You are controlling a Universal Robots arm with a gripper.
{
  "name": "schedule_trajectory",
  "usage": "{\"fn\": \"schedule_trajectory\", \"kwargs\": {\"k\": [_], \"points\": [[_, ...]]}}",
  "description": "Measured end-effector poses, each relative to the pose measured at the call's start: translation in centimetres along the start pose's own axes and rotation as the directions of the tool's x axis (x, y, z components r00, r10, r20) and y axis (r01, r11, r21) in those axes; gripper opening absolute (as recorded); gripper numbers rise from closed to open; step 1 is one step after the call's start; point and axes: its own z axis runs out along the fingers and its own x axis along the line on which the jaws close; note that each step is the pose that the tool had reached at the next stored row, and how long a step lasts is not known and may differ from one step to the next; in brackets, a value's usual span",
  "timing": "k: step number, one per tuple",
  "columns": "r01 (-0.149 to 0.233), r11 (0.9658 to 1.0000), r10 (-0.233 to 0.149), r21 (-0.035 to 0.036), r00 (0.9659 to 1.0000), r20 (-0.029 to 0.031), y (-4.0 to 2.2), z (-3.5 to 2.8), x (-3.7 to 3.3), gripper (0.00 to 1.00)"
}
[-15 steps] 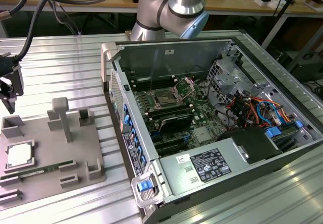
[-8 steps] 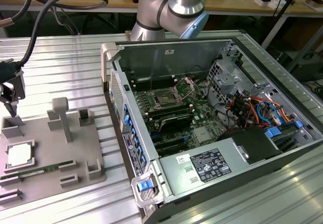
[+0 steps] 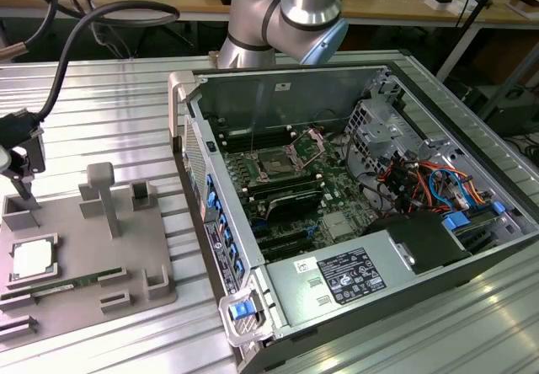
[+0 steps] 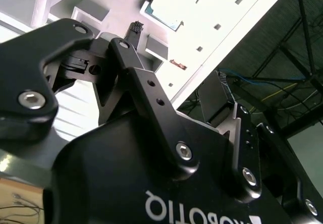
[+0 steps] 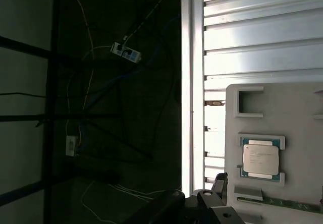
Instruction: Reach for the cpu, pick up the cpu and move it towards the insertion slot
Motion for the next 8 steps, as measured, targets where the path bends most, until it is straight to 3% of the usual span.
{"fn": "schedule_trajectory", "kwargs": {"k": [8], "points": [[0.0,1.0,0.0,-0.0001,1.0,0.0001,-0.04,0.92,0.0,0.73]]}}
